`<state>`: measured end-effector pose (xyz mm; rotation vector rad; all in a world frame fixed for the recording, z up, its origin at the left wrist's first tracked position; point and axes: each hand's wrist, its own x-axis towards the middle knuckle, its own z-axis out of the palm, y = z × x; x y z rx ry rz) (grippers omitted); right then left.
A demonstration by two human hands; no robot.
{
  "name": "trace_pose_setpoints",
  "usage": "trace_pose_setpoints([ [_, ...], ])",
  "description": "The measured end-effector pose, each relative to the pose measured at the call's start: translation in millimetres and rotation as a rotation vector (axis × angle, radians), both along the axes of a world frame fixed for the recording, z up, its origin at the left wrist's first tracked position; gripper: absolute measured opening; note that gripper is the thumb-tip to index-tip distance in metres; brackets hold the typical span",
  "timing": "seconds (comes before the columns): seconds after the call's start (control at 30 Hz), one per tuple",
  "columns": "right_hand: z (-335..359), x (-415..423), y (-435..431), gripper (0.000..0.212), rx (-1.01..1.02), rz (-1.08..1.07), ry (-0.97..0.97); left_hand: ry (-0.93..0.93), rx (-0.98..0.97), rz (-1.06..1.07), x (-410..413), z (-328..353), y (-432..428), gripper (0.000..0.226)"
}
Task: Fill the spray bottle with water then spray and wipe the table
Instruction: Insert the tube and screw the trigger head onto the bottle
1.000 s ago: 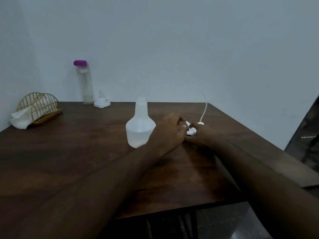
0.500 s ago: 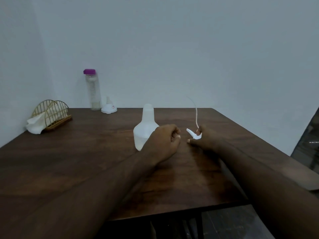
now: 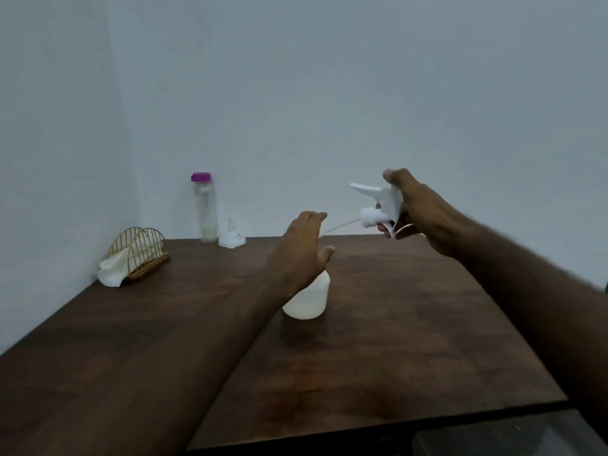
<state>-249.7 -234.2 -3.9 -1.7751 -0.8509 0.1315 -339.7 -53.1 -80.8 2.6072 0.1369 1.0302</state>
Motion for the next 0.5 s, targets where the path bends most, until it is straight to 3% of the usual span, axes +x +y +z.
trace_pose_setpoints([
  [0.17,22.7,-11.2,8.2,0.073,0.077,0.009,0.033,0.012,-0.049,0.013,2.3,8.5,10.9,0.037],
  [0.3,26.0,-11.1,15.3,0.069,0.095,-0.076,-0.031,-0.043,-0.106,0.014,0.6,8.8,17.2,0.014],
  [0.5,22.2,-17.6,32.4,0.046,0.049,-0.080,-0.096,-0.032,-0.164,-0.012,9.3,12.5,7.5,0.032],
])
